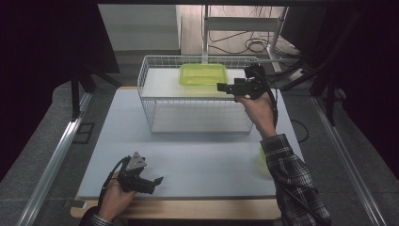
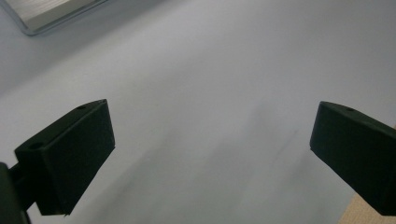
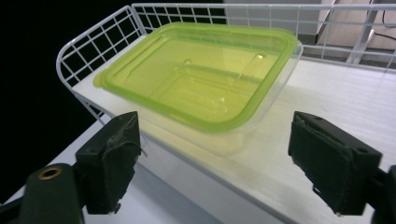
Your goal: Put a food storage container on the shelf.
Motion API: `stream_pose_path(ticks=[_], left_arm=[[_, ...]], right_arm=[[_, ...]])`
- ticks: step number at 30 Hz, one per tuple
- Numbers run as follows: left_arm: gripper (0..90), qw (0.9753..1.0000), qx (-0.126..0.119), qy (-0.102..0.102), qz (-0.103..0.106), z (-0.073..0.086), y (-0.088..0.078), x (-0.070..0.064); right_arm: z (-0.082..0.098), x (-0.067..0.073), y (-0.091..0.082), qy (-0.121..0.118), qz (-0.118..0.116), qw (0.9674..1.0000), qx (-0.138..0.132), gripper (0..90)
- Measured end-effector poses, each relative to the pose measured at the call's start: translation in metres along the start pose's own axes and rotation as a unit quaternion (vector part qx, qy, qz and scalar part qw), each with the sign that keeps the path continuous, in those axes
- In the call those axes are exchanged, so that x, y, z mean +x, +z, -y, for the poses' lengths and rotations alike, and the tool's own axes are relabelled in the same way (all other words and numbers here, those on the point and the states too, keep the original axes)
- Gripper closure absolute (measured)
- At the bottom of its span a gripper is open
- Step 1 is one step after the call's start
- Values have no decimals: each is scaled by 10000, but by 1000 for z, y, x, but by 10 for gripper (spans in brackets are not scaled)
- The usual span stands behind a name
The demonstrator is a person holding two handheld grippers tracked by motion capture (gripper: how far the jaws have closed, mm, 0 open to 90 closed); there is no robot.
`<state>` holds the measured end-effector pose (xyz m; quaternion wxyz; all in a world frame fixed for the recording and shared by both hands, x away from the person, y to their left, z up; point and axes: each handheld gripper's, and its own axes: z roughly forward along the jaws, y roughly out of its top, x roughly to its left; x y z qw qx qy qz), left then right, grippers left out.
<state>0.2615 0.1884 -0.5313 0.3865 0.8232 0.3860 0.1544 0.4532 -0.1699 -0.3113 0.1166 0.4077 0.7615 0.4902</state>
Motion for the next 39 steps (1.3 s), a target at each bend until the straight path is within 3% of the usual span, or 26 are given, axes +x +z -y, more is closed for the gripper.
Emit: stream_pose_path(ticks=[6, 17, 31, 39], left_arm=[[0, 9998, 97, 140, 72, 0, 3, -3], [0, 9988, 361, 344, -3, -5, 4, -11], [0, 9987, 410, 198, -224, -7, 2, -13], [0, 9989, 342, 215, -226, -7, 0, -12]], right_arm=[[14, 5, -7, -151, -92, 9998, 10, 112], [46, 9, -14, -444, -157, 9988, 139, 55], [81, 13, -21, -724, -149, 9970, 211, 41], [102, 19, -28, -819, -199, 9961, 266, 42]])
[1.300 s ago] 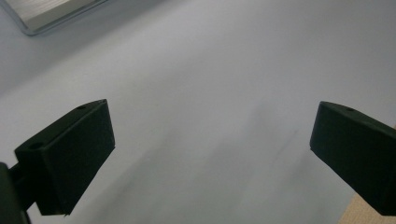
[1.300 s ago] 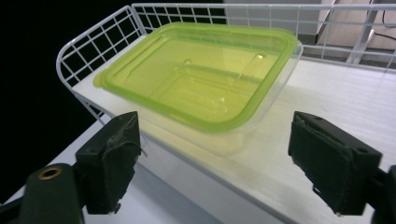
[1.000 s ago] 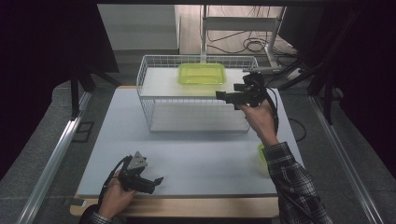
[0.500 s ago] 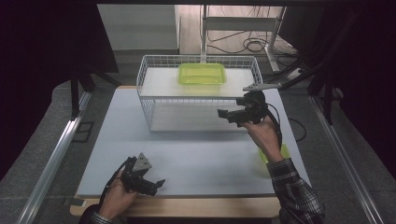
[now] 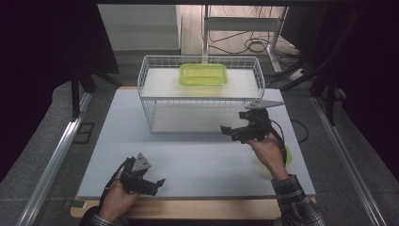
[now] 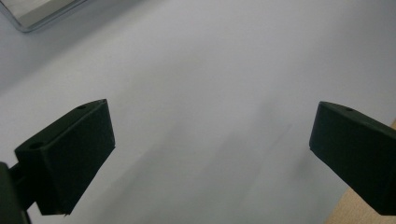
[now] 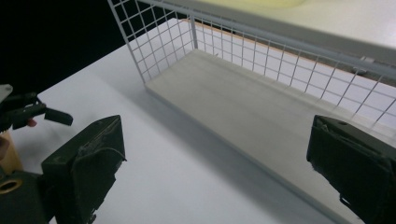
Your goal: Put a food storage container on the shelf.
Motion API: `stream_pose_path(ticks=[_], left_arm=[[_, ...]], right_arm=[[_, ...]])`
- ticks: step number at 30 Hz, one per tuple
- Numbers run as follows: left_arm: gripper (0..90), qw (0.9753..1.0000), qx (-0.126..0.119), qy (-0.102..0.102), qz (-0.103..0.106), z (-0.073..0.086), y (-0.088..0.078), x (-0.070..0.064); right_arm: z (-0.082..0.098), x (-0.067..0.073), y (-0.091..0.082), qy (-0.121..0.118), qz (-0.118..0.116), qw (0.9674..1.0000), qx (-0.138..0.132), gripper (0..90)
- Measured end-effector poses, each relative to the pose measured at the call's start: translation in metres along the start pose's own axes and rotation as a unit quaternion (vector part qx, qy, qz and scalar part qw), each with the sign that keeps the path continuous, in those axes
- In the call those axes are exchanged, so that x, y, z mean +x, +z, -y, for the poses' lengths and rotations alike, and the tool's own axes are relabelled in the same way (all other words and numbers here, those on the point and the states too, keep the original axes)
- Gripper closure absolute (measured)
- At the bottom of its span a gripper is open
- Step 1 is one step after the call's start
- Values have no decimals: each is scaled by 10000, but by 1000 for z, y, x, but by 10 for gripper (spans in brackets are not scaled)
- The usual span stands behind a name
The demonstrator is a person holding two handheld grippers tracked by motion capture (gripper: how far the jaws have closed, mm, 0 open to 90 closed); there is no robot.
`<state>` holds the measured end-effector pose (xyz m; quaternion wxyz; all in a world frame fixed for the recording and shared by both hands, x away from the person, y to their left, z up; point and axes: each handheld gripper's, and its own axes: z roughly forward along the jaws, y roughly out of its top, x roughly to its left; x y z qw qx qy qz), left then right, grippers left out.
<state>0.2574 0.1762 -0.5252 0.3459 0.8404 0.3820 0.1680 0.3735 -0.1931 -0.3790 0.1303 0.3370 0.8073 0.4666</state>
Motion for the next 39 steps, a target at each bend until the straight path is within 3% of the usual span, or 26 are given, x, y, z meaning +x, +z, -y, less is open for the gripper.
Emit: stream_pose_path(ticks=[11, 14, 23, 30, 39], left_arm=[[4, 10000, -80, 32, -20, 0, -2, 0], [3, 10000, -74, 52, -38, 0, -2, 0], [2, 9999, -118, 75, -75, 0, -2, -1], [6, 9999, -101, 87, -85, 1, -2, -1], [9, 9998, -62, 141, -90, 1, 0, -2]], right_arm=[[29, 11, -3, -131, 224, 9996, 113, 15], [38, 13, -4, -191, 380, 9990, 95, 0], [65, 19, -3, -181, 283, 9994, 128, 3], [83, 24, -2, -232, 418, 9987, 161, 6], [104, 32, 8, -287, 394, 9983, 315, 9]])
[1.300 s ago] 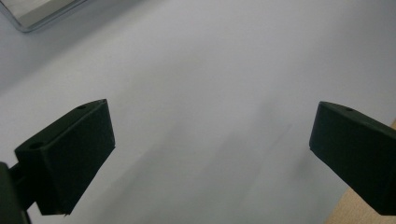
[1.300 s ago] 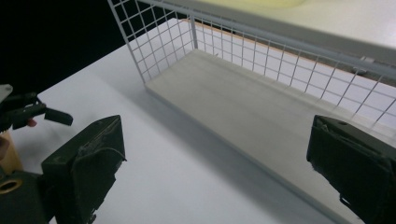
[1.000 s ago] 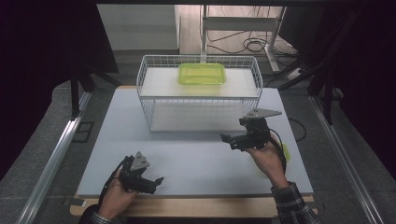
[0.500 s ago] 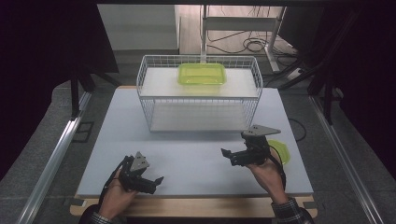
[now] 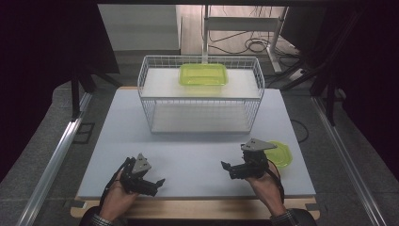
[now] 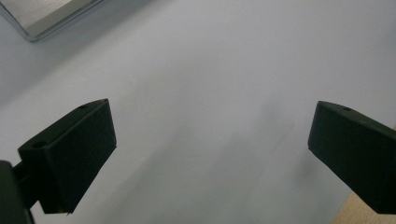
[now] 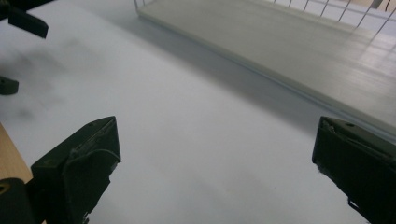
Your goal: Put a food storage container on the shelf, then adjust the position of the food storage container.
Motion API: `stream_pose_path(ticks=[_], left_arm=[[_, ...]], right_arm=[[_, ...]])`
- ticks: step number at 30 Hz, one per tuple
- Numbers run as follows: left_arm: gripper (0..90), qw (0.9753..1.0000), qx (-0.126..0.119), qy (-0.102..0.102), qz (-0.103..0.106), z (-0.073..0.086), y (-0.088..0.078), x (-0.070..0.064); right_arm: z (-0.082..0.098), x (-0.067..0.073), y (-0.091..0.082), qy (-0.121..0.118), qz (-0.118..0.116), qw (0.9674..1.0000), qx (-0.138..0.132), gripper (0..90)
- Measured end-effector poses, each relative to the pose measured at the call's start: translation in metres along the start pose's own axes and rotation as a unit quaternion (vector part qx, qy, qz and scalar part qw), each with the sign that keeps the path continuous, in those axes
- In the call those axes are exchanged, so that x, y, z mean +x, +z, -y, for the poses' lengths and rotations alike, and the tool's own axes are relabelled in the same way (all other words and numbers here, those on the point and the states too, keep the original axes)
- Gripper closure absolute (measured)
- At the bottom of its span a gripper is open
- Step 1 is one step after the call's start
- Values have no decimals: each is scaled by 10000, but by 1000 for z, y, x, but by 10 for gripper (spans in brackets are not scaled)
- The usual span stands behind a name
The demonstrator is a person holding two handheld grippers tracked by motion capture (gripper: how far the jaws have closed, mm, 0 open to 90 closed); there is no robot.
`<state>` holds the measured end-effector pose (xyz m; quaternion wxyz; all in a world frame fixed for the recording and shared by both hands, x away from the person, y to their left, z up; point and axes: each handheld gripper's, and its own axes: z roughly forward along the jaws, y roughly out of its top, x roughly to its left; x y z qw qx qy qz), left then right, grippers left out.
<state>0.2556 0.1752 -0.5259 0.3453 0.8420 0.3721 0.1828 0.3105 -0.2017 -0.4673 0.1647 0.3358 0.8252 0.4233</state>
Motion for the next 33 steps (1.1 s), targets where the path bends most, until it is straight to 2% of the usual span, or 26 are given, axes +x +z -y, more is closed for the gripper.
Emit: stream_pose_path(ticks=[10, 13, 19, 22, 25, 27, 28, 30, 33], left_arm=[[11, 10000, 24, 5, 19, 0, 0, 0], [11, 10000, 35, 24, 7, 0, 0, 0], [11, 10000, 52, 22, 18, 0, 1, 0], [12, 10000, 48, 21, 11, 0, 1, 0], [12, 10000, 55, 37, 13, 0, 1, -1], [13, 10000, 66, 35, 16, 0, 2, -1], [13, 10000, 66, 35, 16, 0, 2, -1], [13, 10000, 69, 35, 17, 0, 2, -1], [14, 10000, 84, 39, 16, 0, 2, -1]], right_arm=[[19, 4, 12, -6, -7, 9995, 308, 9], [22, 3, 15, 15, 59, 9992, 404, 9], [19, -1, 12, 78, 110, 9988, 472, 4], [14, -2, 9, 235, 88, 9986, 464, 0], [11, -7, 3, 297, 128, 9984, 472, 4], [8, -14, -4, 401, 217, 9978, 474, 77], [8, -14, -4, 401, 217, 9978, 474, 77], [6, -20, -11, 445, 381, 9974, 428, 163], [4, -29, -21, 532, 475, 9968, 350, 301]])
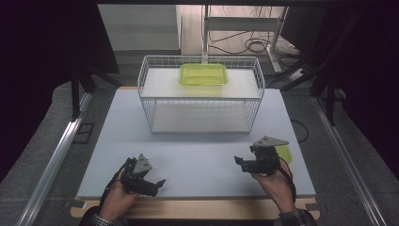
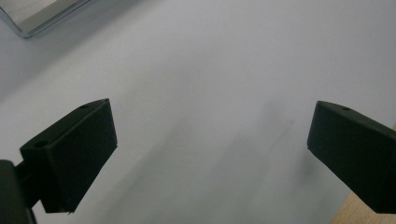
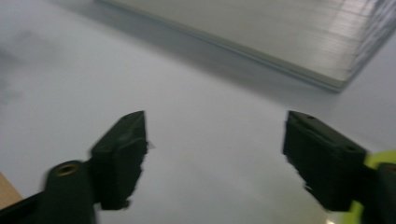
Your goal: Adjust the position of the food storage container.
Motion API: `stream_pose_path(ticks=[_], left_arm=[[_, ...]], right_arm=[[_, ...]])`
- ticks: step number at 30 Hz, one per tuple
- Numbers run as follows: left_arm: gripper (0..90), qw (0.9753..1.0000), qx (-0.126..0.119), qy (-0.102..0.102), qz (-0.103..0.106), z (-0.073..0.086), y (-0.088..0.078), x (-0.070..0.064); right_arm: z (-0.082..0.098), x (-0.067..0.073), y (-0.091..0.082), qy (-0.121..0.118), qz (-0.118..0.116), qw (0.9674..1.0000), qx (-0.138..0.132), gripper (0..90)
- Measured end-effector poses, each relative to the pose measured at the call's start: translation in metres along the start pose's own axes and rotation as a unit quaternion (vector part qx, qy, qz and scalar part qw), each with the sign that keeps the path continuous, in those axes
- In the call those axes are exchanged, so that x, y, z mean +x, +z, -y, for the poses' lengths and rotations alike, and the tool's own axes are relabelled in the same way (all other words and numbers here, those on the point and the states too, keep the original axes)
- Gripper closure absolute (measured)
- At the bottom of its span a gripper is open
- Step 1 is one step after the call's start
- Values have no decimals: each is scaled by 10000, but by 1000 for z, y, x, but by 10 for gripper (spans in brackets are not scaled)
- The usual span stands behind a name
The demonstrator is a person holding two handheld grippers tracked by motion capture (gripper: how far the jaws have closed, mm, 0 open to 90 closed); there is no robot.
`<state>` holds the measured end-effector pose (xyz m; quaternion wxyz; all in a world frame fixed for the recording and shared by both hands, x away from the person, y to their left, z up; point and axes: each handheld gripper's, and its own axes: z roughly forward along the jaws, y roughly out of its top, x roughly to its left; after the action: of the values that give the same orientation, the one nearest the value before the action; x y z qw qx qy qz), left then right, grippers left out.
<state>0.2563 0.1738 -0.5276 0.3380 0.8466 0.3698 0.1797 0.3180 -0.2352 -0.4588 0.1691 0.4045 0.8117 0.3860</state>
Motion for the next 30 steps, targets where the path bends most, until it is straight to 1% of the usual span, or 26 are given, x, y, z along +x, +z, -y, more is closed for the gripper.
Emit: stream_pose_path(ticks=[2, 3, 4, 5, 7, 8, 9, 10, 11, 12, 13, 14, 15, 17, 18, 19, 20, 22, 23, 24, 26, 27, 28, 29, 30], left_arm=[[14, 10000, 15, 14, 3, 0, 0, 0], [14, 10000, 21, 19, 6, 0, 0, 0], [14, 10000, 22, 22, 7, 0, 0, -1], [14, 10000, 24, 16, 9, 0, 1, -1], [15, 10000, 38, 27, 11, 0, 1, -1], [15, 10000, 44, 31, 13, 0, 1, -1], [17, 10000, 51, 40, 10, 0, 1, -1], [17, 10000, 57, 49, 10, 0, 1, -1], [18, 10000, 61, 56, 15, 0, 2, -2], [19, 9999, 74, 71, 18, 0, 2, -2], [19, 9999, 74, 71, 18, 0, 2, -2], [19, 9999, 87, 79, 19, 0, 2, -2], [19, 9999, 92, 89, 22, 0, 2, -2], [21, 9999, 106, 106, 35, 0, 3, -3], [22, 9998, 122, 120, 31, 0, 3, -3], [22, 9998, 149, 143, 26, 0, 4, -3], [22, 9998, 149, 143, 26, 0, 4, -3], [22, 9997, 160, 163, 13, 0, 4, -4], [22, 9997, 158, 164, 13, 0, 4, -4], [22, 9998, 152, 159, 8, 0, 4, -4], [22, 9998, 138, 145, -3, 0, 3, -3], [22, 9998, 134, 137, -8, 0, 3, -3], [22, 9998, 129, 129, -13, 0, 3, -3], [22, 9998, 130, 128, -14, 0, 3, -3], [22, 9998, 132, 130, -17, 0, 3, -3]], right_arm=[[-1, -6, -5, 11, 36, 10000, -28, 396], [-1, -14, -10, 23, 37, 10000, 44, 478], [-1, -14, -10, 23, 37, 10000, 44, 478], [0, -16, -11, 4, 65, 10000, 56, 505], [1, -24, -15, -1, 109, 9999, 74, 597], [1, -27, -17, 12, 159, 9999, 60, 640], [2, -33, -21, 32, 260, 9996, 51, 713], [2, -33, -21, 32, 260, 9996, 51, 713], [2, -36, -22, 41, 285, 9996, 33, 746], [3, -44, -27, 79, 400, 9992, 15, 814], [4, -47, -29, 105, 426, 9990, 6, 833], [4, -47, -29, 105, 426, 9990, 6, 833], [5, -53, -32, 197, 480, 9987, 2, 853], [7, -61, -36, 291, 616, 9977, -35, 883], [10, -72, -42, 438, 813, 9957, -70, 888], [11, -76, -44, 477, 880, 9949, -92, 889], [11, -76, -44, 477, 880, 9949, -92, 889], [13, -84, -48, 564, 1023, 9931, -132, 890], [15, -88, -51, 626, 1098, 9918, -167, 890], [18, -95, -53, 694, 1258, 9895, -166, 890], [22, -102, -56, 776, 1370, 9874, -150, 891], [22, -102, -56, 776, 1370, 9874, -150, 891], [23, -105, -57, 801, 1411, 9867, -136, 891], [27, -109, -58, 844, 1518, 9847, -117, 891], [28, -112, -58, 867, 1564, 9838, -95, 891]])
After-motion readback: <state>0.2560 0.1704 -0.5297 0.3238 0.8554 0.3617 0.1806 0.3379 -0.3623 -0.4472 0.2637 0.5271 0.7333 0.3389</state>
